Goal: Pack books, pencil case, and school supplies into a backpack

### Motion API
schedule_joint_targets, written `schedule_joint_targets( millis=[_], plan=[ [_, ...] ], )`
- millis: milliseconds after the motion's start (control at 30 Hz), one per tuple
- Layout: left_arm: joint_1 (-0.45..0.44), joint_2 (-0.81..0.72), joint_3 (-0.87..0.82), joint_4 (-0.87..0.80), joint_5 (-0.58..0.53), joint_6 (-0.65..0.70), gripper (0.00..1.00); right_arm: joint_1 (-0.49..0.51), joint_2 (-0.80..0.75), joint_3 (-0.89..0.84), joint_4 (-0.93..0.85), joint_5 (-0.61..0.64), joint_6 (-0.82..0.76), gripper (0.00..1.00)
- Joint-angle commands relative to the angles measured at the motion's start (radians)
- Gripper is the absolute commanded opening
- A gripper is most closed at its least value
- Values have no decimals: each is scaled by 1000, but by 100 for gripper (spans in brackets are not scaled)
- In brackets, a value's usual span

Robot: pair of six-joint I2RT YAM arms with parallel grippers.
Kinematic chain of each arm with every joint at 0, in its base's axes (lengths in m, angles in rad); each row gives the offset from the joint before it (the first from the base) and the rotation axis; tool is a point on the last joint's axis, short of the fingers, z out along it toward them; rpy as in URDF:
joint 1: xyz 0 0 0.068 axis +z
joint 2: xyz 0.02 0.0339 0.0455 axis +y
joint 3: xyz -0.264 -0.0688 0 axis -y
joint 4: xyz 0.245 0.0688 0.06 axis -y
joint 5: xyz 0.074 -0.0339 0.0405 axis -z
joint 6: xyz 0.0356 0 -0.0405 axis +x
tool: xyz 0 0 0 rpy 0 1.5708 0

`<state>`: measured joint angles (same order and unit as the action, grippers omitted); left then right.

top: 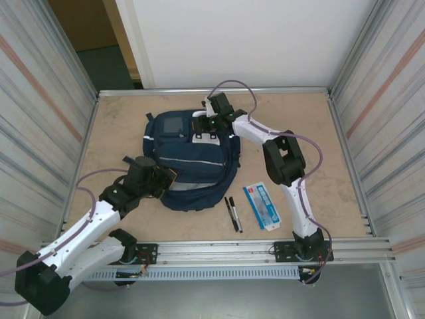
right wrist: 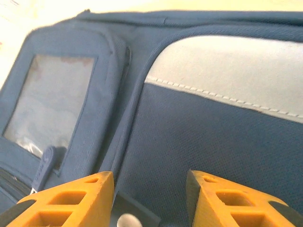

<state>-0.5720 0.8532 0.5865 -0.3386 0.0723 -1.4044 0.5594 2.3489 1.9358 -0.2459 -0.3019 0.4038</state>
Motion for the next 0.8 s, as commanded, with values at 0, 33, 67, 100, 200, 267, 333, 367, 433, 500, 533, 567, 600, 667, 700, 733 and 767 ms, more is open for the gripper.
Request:
schedule_joint_targets(
  millis=[0, 33, 67, 100, 200, 267, 333, 367, 433, 500, 533, 567, 600, 667, 700, 733, 767],
  plan=[
    [-24, 22, 17, -9, -13, -12, 1, -22, 103, 87, 5, -59, 66, 44],
    [-23, 37, 24, 1, -6, -7, 1, -24, 115, 111, 18, -93, 85, 44],
    [-23, 55, 28, 15, 4, 1, 1, -26, 121, 124, 54, -139, 102, 44],
    [-23, 74, 32, 29, 14, 3, 1, -28, 121, 122, 118, -207, 121, 44],
    [-24, 139, 48, 69, 53, 39, 3, -39, 135, 129, 406, -462, 357, 43],
    [-23, 166, 59, 69, 51, 54, 4, -39, 117, 133, 487, -489, 480, 42],
    [-23, 173, 56, 72, 22, 37, 5, -36, 64, 123, 446, -470, 493, 42],
    [-23, 173, 53, 80, 6, 28, 6, -36, 28, 106, 416, -459, 484, 43],
    [-23, 180, 54, 97, -12, 21, 7, -39, -51, 48, 365, -425, 465, 45],
    [-24, 188, 63, 110, -7, 20, 9, -46, -138, -30, 306, -392, 434, 46],
    [-24, 190, 66, 114, -8, 17, 9, -51, -196, -94, 279, -389, 401, 45],
    [-23, 189, 66, 113, -11, 12, 9, -56, -249, -150, 247, -382, 361, 45],
    [-17, 186, 68, 108, -18, 5, 8, -62, -317, -214, 199, -354, 306, 45],
    [12, 165, 67, 104, -14, -4, 4, -65, -449, -368, 124, -263, 180, 46],
    [27, 151, 67, 101, -12, -15, 3, -64, -519, -441, 97, -217, 123, 46],
    [39, 134, 71, 96, -18, -27, 3, -65, -583, -522, 84, -193, 71, 46],
    [45, 120, 76, 91, -26, -35, 3, -65, -637, -586, 78, -187, 24, 46]
  ],
)
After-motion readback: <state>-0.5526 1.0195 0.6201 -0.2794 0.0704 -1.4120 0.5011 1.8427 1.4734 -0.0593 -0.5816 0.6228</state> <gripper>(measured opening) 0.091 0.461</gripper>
